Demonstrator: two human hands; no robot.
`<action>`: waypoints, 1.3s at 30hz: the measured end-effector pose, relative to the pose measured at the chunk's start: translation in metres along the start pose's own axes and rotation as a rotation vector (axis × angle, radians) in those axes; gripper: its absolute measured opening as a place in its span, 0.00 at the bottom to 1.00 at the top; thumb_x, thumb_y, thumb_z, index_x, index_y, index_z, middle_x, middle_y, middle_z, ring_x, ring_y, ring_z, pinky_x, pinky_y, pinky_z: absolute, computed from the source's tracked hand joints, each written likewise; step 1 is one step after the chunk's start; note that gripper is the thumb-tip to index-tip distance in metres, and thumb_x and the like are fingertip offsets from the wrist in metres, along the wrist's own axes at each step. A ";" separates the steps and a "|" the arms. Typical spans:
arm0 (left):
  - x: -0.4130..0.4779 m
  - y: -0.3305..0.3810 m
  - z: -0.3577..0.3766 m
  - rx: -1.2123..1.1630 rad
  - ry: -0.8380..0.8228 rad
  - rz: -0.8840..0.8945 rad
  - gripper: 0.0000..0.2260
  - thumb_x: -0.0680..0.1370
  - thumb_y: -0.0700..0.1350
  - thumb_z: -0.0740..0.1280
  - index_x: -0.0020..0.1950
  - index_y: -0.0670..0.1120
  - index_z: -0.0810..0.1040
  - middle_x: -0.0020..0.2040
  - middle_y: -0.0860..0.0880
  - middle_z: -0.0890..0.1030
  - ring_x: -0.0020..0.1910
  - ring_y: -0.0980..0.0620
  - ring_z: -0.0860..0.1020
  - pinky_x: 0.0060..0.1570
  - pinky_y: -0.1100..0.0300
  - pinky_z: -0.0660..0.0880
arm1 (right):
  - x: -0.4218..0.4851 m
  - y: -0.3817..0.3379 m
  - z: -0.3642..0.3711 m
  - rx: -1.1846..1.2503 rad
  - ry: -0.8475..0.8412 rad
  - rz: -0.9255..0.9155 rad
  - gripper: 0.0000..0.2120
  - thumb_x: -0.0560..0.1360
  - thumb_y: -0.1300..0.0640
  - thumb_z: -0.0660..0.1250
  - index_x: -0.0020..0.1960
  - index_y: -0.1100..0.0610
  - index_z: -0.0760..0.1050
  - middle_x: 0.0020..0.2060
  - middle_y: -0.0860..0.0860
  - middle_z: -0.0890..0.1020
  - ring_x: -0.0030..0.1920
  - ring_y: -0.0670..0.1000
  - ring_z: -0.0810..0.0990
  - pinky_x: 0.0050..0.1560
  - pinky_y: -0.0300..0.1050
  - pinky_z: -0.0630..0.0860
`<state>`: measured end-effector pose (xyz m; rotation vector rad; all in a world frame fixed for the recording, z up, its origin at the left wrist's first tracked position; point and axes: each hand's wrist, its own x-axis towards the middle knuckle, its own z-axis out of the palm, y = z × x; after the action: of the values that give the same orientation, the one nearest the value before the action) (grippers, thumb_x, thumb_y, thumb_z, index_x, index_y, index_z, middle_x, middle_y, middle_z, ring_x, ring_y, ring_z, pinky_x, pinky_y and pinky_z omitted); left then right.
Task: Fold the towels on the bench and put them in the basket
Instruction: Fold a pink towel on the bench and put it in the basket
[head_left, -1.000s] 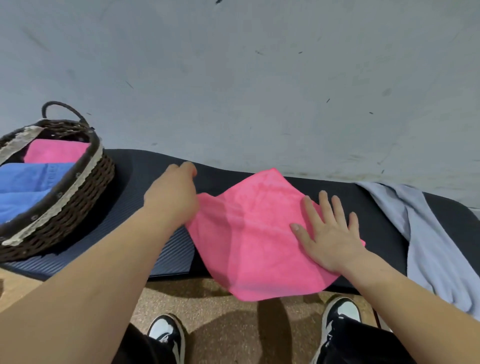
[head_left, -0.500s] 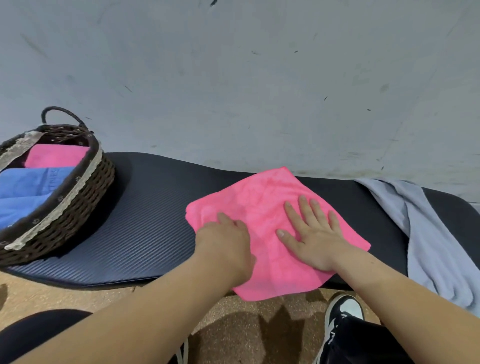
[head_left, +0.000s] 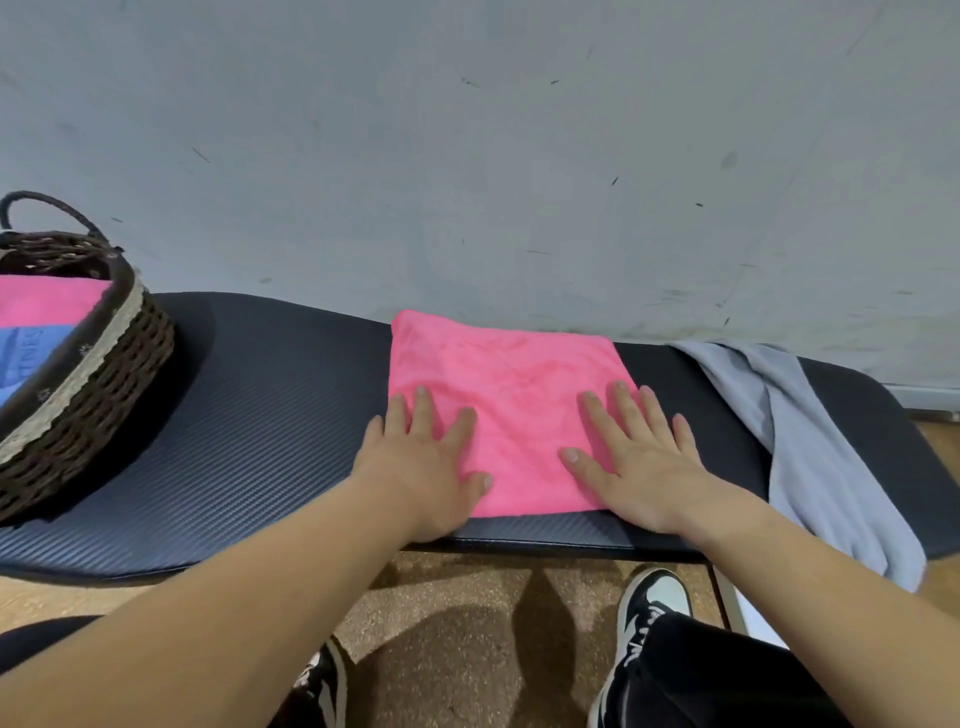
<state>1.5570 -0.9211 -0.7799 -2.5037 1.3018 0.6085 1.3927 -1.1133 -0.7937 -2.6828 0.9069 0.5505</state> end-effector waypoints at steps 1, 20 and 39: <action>0.001 -0.005 0.002 -0.001 0.026 0.008 0.36 0.81 0.69 0.46 0.83 0.56 0.36 0.82 0.38 0.36 0.81 0.33 0.39 0.79 0.37 0.45 | -0.004 0.007 0.003 0.000 -0.015 -0.004 0.37 0.79 0.28 0.44 0.81 0.39 0.32 0.80 0.47 0.29 0.79 0.52 0.26 0.79 0.58 0.33; -0.054 -0.044 0.052 -0.121 0.500 0.489 0.17 0.78 0.46 0.71 0.67 0.51 0.80 0.69 0.50 0.80 0.67 0.48 0.80 0.53 0.47 0.84 | -0.063 0.012 0.049 -0.194 0.218 -0.368 0.42 0.78 0.29 0.55 0.84 0.45 0.42 0.83 0.54 0.44 0.83 0.56 0.44 0.80 0.60 0.54; -0.081 -0.079 -0.030 -0.606 0.157 0.250 0.09 0.79 0.55 0.70 0.45 0.51 0.84 0.40 0.48 0.83 0.38 0.50 0.80 0.38 0.59 0.75 | -0.069 0.039 -0.022 1.095 0.063 -0.120 0.07 0.76 0.55 0.74 0.43 0.58 0.85 0.28 0.54 0.78 0.25 0.52 0.73 0.25 0.40 0.72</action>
<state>1.5884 -0.8305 -0.7126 -2.9235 1.7139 1.0079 1.3235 -1.1141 -0.7491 -1.7276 0.7341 -0.0836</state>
